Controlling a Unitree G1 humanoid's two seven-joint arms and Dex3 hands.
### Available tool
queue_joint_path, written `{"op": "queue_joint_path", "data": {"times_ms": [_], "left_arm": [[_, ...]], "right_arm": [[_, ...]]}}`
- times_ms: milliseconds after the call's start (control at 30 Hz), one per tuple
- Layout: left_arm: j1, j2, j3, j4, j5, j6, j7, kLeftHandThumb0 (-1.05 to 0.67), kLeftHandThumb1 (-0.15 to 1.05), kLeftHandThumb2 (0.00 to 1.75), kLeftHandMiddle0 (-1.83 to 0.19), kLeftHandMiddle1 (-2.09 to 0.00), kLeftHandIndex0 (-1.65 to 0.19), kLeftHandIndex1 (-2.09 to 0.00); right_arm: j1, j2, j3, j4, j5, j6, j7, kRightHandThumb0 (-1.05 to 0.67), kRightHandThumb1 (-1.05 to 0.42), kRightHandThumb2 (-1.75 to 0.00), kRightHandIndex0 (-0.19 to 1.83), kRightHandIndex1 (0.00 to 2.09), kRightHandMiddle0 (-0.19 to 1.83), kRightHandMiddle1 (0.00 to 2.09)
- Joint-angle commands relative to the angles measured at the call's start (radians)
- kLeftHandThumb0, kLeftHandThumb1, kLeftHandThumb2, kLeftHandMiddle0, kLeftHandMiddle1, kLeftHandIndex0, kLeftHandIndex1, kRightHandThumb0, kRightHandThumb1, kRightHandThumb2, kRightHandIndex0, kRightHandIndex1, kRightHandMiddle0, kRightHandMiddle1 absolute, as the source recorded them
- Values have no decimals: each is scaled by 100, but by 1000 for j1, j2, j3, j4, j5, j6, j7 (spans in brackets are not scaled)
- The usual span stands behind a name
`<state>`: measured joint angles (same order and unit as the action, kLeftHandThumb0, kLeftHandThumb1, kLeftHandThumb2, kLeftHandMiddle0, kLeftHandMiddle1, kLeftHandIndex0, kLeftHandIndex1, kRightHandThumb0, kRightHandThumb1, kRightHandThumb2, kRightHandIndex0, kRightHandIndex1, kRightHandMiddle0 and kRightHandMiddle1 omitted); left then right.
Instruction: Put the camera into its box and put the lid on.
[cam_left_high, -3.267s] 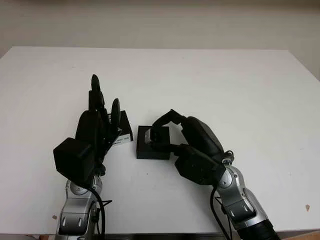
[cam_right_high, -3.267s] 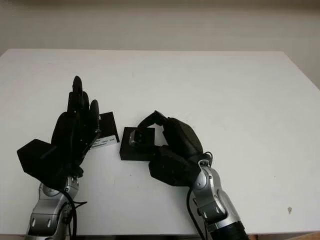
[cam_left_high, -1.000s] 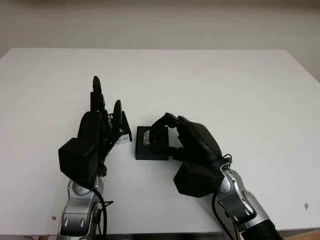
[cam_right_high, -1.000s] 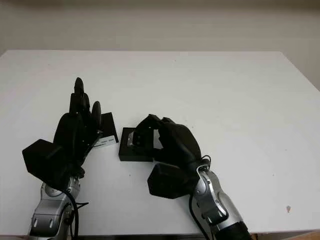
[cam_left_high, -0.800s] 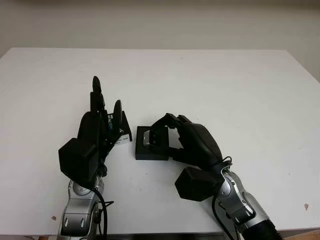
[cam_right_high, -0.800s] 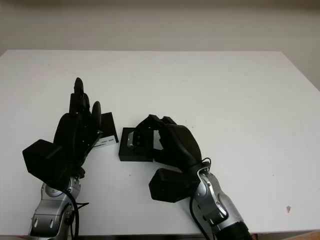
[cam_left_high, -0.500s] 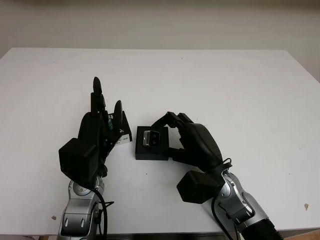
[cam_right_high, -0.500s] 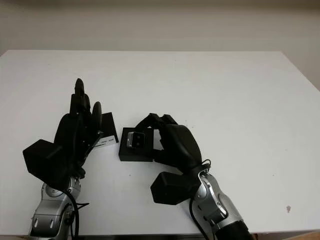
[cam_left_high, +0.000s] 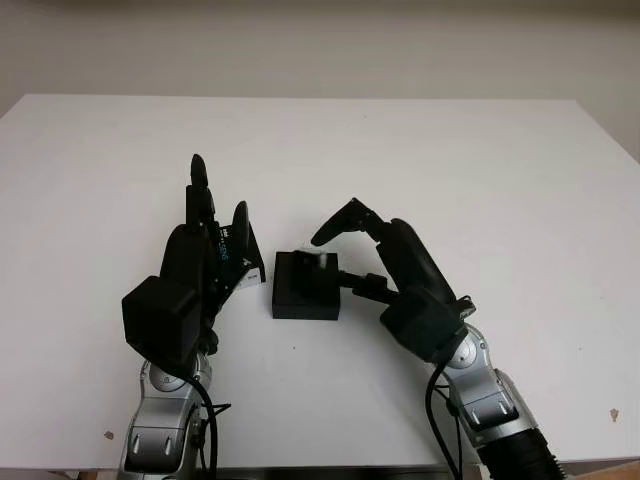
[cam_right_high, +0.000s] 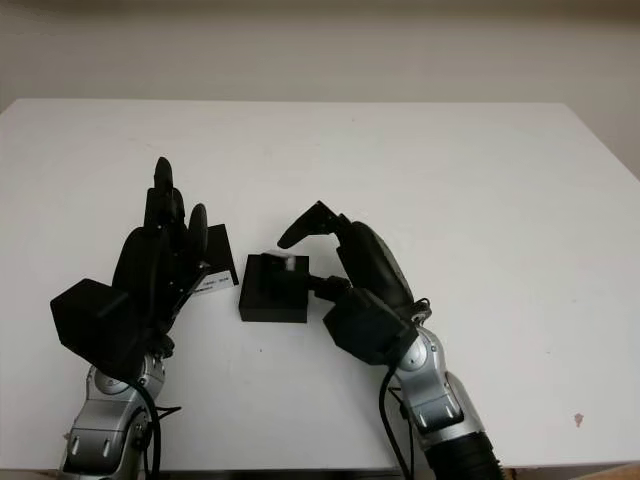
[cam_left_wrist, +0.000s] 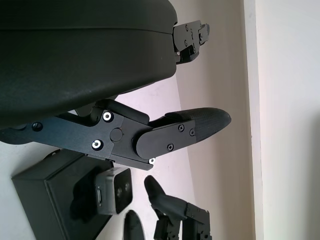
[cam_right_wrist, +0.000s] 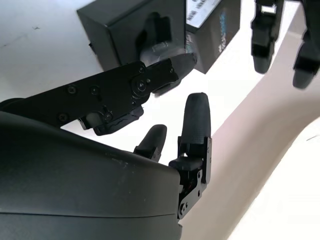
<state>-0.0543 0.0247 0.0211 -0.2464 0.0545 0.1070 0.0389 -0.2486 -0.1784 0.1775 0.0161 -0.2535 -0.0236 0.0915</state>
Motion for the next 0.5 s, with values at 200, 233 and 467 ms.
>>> {"op": "queue_joint_path", "data": {"times_ms": [200, 233, 467], "left_arm": [[-18, -1, -8, 20, 1, -20, -4, -58, 105, 64, 18, -5, 19, -5], [-18, -2, -8, 20, -1, -19, -4, -58, 105, 64, 18, -5, 19, -5], [-14, -4, -8, 19, -2, -21, -2, -58, 105, 64, 18, -5, 19, -5]], "right_arm": [[-52, -14, -38, -156, 87, 247, 136, -42, -92, -5, 15, 98, 44, 161], [-56, -17, -37, -166, 93, 272, 150, -42, -92, -5, 15, 98, 44, 162], [-68, -45, -19, -180, 100, 341, 216, -44, -92, -5, 14, 98, 43, 165]]}}
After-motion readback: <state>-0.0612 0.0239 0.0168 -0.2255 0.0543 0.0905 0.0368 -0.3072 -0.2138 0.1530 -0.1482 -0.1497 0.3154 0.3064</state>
